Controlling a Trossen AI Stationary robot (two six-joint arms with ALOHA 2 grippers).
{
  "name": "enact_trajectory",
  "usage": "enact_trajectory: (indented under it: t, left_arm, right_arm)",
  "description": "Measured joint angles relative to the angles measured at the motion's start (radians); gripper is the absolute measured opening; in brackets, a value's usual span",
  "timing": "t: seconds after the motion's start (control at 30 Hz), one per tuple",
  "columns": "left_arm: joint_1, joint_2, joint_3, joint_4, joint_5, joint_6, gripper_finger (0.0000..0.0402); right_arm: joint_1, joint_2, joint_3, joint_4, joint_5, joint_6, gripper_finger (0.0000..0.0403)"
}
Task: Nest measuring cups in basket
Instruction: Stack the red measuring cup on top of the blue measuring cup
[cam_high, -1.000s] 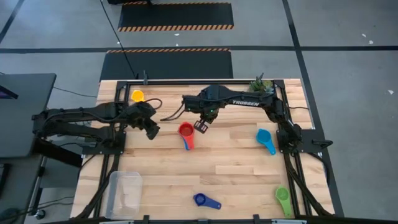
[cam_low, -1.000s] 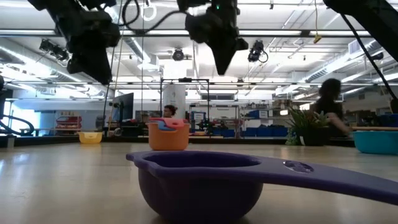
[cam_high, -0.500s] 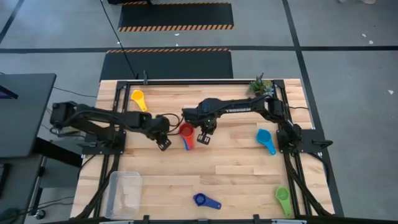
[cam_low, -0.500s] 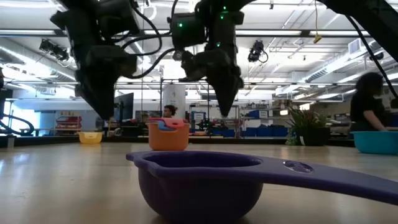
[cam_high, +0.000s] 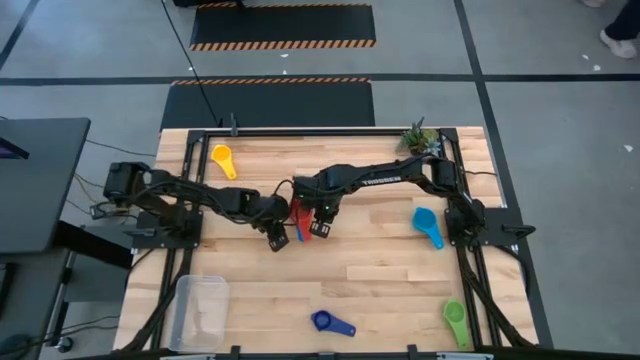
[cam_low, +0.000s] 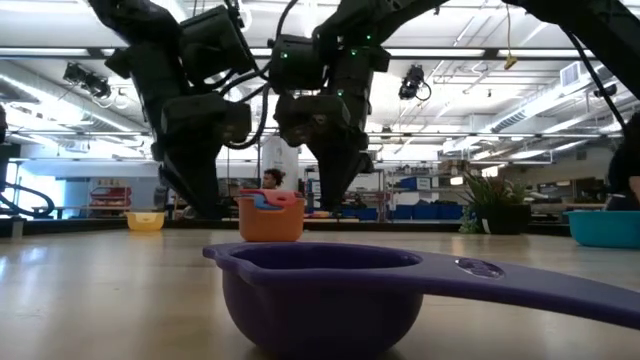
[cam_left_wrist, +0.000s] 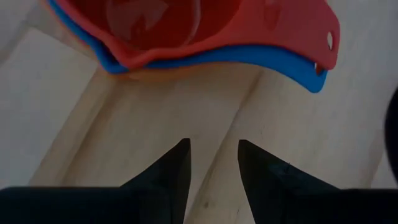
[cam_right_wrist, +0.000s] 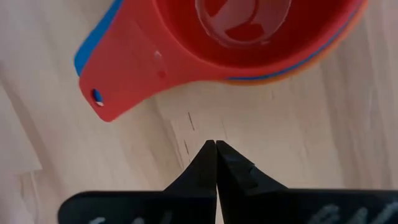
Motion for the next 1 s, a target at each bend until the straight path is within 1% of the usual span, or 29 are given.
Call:
enact_trajectory:
  t: [0.23, 0.47, 0.73, 1.0]
  left_arm:
    - [0.0, 0.06, -0.001, 0.103, 0.001, 0.045, 0.0139]
    - [0.0, 0.068, -0.002, 0.18, 0.01, 0.129, 0.0139]
    - [0.001, 0.068, -0.005, 0.199, 0.008, 0.225, 0.0139]
    - [0.001, 0.068, -0.005, 0.204, 0.014, 0.317, 0.0139]
  right_arm:
    - [0.0, 0.0, -0.04, 0.049, -0.012, -0.033, 0.0]
    - [0.0, 0.0, -0.048, 0.149, -0.051, -0.068, 0.0]
    - [-0.006, 0.0, -0.051, 0.168, -0.06, -0.1, 0.0]
    - [-0.007, 0.0, -0.051, 0.168, -0.065, -0.218, 0.0]
